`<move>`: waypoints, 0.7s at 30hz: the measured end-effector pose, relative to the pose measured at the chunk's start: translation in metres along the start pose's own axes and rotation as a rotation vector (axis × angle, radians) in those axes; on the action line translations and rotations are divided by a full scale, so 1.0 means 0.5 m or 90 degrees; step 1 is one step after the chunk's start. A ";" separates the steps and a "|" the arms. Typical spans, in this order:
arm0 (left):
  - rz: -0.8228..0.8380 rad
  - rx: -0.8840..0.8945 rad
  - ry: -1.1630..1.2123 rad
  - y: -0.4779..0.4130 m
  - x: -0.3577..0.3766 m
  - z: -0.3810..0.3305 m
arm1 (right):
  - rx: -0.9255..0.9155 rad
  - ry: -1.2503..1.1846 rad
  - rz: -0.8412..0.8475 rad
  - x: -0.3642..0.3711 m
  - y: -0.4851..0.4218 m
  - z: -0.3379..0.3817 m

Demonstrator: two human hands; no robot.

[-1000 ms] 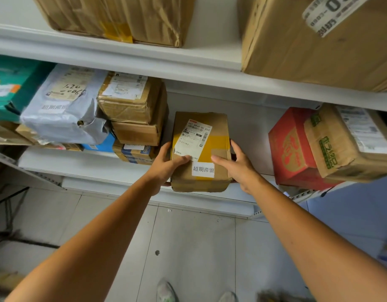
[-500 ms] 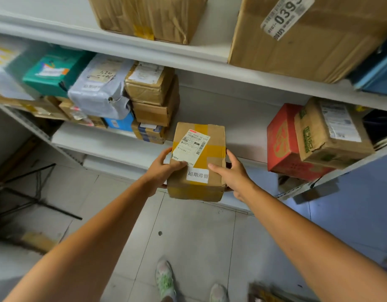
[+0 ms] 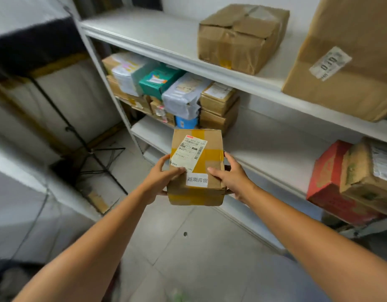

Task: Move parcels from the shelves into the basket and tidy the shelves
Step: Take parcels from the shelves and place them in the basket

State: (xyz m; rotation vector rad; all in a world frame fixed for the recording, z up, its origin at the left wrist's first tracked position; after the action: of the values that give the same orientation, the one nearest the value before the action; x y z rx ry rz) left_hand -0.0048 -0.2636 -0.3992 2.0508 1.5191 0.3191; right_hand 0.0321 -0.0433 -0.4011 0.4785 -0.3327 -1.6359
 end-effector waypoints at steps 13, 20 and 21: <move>-0.280 0.066 0.106 0.176 -0.409 0.024 | -0.131 0.116 0.232 0.429 -0.027 0.213; -0.451 0.026 0.204 0.319 -0.516 0.104 | -0.146 0.169 0.396 0.629 0.001 0.243; -0.478 0.022 0.216 0.340 -0.518 0.115 | -0.151 0.181 0.422 0.649 0.009 0.245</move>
State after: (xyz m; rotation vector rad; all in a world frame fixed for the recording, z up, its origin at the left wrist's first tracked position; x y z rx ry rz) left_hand 0.0748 -0.5567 -0.3148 1.3429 2.3745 0.3458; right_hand -0.0488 -0.3727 -0.3293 0.3609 -0.0655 -0.9317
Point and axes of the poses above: each hand's wrist, its own y-axis away from the middle knuckle, its own x-axis out of the palm, z = x × y, the point moved 7 cm from there along -y, towards the middle knuckle, and after that the axes turned 1 degree about z, right-handed, at the moved point
